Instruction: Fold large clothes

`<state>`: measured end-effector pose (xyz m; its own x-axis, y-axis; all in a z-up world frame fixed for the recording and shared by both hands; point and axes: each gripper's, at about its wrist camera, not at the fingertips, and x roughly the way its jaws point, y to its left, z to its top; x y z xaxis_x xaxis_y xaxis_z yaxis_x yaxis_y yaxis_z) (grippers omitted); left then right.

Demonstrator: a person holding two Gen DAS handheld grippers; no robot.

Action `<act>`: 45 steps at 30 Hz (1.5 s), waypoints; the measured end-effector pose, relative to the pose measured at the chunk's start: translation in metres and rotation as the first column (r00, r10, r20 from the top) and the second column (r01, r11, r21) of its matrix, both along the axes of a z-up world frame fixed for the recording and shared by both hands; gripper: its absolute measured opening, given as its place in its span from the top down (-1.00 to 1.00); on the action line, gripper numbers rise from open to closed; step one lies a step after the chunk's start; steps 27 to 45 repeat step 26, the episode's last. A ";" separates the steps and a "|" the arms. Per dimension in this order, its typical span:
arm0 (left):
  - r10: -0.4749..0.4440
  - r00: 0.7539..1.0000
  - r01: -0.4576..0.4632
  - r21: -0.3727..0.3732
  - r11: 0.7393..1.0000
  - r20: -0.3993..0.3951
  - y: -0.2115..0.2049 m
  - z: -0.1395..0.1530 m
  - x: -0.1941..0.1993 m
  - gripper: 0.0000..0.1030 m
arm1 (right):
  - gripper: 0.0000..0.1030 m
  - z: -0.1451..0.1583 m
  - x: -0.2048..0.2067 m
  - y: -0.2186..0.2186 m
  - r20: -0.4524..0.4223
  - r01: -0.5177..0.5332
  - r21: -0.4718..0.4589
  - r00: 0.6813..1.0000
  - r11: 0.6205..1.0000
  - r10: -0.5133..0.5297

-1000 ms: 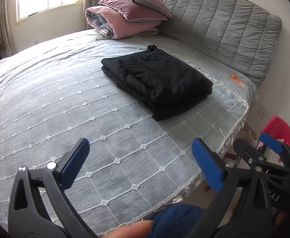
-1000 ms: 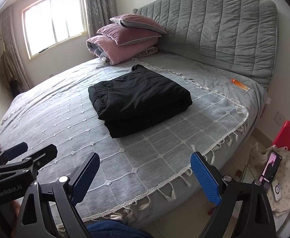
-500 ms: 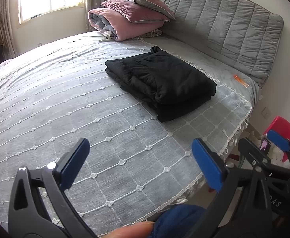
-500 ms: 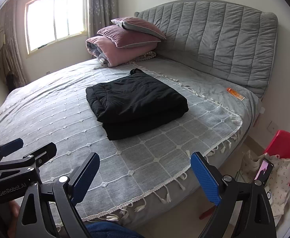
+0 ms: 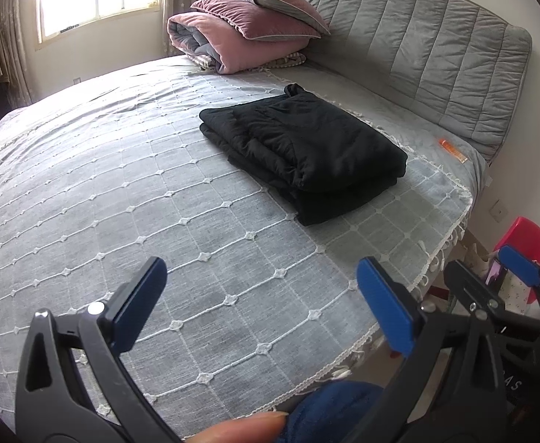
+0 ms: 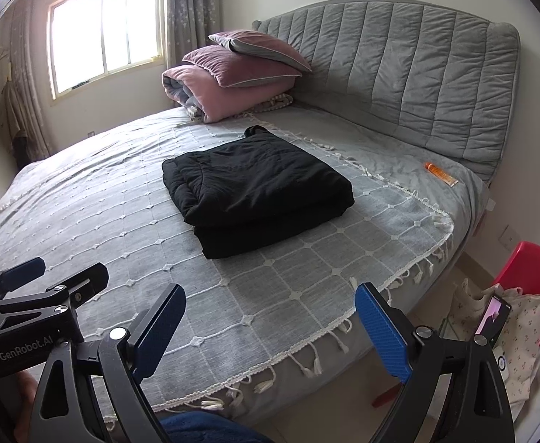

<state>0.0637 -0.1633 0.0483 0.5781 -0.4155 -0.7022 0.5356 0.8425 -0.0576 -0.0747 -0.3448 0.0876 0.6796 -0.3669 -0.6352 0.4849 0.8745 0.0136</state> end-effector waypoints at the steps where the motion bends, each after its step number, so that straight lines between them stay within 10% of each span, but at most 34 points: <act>1: -0.001 1.000 0.001 0.000 1.000 -0.002 0.000 0.000 0.000 -0.99 | -0.83 0.000 0.000 0.000 0.000 0.001 0.000 1.000 1.000 -0.001; 45: -0.031 0.999 0.031 -0.019 0.999 -0.007 0.002 -0.006 0.006 -0.99 | -0.83 -0.005 0.001 0.007 -0.011 0.010 -0.011 1.000 1.000 -0.010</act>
